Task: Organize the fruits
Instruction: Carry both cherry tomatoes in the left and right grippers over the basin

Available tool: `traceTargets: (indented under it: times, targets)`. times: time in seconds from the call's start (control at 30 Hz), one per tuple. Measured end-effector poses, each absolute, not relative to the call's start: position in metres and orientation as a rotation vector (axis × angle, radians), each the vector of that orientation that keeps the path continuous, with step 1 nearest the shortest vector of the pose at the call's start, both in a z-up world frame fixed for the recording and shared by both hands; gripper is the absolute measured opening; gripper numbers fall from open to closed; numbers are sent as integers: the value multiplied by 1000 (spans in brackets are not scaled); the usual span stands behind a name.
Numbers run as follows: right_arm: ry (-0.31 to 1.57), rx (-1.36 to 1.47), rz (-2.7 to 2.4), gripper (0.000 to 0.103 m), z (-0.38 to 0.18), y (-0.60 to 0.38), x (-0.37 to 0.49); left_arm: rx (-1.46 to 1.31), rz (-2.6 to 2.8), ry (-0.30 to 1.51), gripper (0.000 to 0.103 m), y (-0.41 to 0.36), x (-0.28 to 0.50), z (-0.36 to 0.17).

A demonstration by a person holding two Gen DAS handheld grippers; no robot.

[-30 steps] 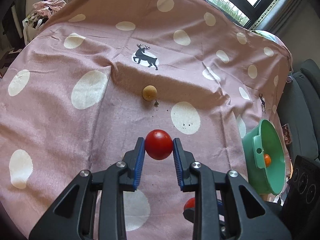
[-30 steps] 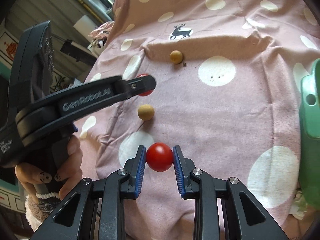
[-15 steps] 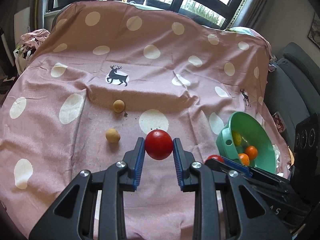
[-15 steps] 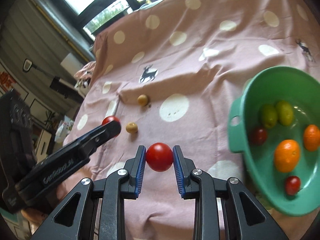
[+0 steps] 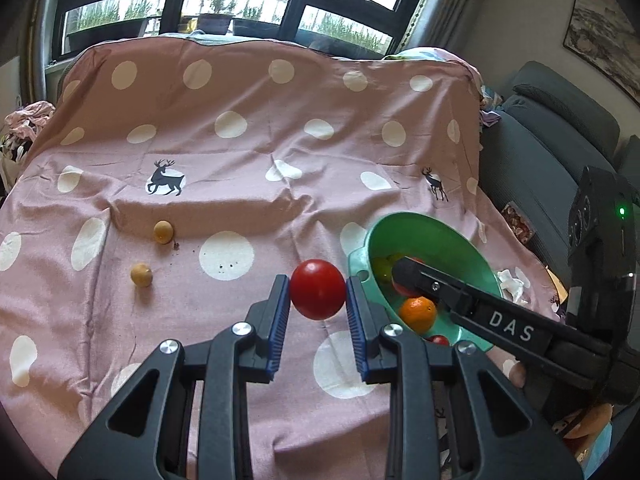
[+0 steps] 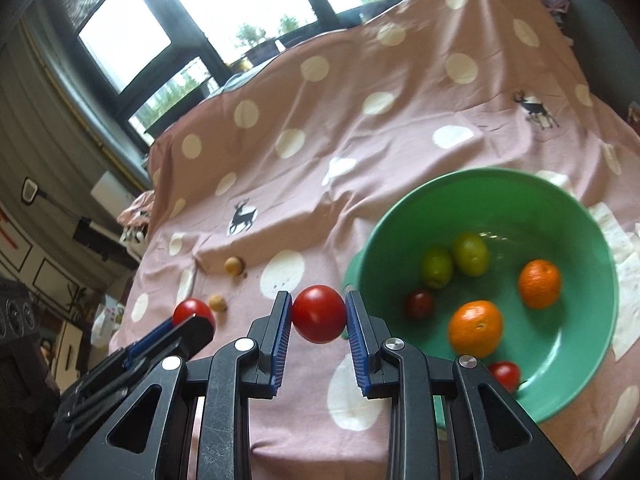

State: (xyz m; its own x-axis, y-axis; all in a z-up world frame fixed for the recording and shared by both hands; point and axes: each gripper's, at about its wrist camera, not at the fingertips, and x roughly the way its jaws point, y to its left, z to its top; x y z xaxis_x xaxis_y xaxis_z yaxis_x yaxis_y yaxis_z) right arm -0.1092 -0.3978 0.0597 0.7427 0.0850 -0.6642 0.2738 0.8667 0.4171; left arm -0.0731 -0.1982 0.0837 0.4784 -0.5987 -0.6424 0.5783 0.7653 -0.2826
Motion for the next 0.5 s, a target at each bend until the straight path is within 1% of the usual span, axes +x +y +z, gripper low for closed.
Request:
traceTargets:
  times: [0.5]
  targets:
    - [671, 578, -304, 29, 64, -444, -140, 29, -878, 796, 28, -249, -97, 72]
